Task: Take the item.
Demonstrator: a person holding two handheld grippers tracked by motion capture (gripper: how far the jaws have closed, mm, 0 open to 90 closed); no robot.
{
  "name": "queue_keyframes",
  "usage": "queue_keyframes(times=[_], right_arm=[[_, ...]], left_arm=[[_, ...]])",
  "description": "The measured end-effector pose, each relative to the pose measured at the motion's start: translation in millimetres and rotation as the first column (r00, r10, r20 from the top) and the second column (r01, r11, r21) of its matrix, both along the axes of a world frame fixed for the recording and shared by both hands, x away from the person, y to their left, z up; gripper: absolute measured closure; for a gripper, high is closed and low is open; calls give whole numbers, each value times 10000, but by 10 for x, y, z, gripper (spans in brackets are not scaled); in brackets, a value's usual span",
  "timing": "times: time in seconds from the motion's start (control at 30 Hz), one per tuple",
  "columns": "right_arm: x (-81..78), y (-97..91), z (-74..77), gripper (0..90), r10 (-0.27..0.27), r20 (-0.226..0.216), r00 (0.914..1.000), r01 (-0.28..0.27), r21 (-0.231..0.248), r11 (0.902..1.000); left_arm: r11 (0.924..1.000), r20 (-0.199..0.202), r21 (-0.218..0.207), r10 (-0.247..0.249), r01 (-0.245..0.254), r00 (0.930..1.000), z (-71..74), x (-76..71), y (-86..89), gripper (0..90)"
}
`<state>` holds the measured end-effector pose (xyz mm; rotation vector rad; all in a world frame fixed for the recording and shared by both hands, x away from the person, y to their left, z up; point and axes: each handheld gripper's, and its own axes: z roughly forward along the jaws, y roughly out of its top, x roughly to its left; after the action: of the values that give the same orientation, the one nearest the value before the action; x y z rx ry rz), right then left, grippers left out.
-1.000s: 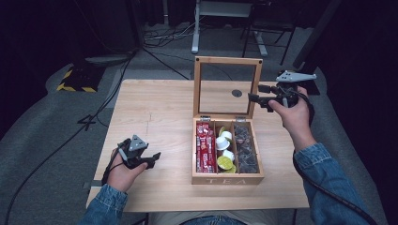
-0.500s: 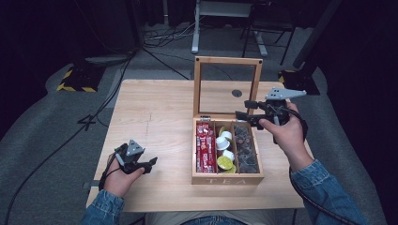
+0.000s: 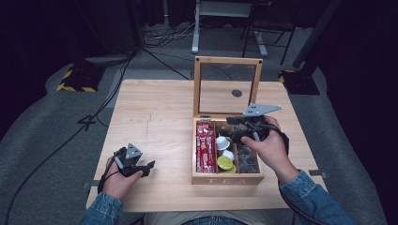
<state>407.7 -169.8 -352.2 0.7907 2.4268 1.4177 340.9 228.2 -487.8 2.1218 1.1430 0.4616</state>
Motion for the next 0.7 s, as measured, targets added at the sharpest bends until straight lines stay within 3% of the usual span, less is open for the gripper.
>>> queue_keyframes(times=[0.13,0.27,0.33,0.47,0.53,0.7], right_arm=[[-23,126,-138,468,66,-585,9983,-90,-409,9991],[-31,227,-290,498,236,-891,9957,-291,-615,9977],[-44,264,-350,514,249,-792,9965,-322,-918,9953],[-72,325,-442,517,255,-960,9951,-337,-846,9958],[-84,356,-480,507,252,-804,9964,-338,-1078,9936],[-115,432,-591,479,256,-940,9952,-406,-1614,9860]], left_arm=[[9999,79,-100,-51,52,10000,-41,58,-15,335],[10000,150,-3,-69,69,9999,-85,100,-31,330],[9999,182,72,-107,106,9998,-98,108,-39,328],[9998,149,145,-140,138,9998,-128,125,-43,326],[9999,152,68,-87,86,9998,-143,134,-52,325],[9998,257,108,-146,143,9996,-149,145,-65,321]])
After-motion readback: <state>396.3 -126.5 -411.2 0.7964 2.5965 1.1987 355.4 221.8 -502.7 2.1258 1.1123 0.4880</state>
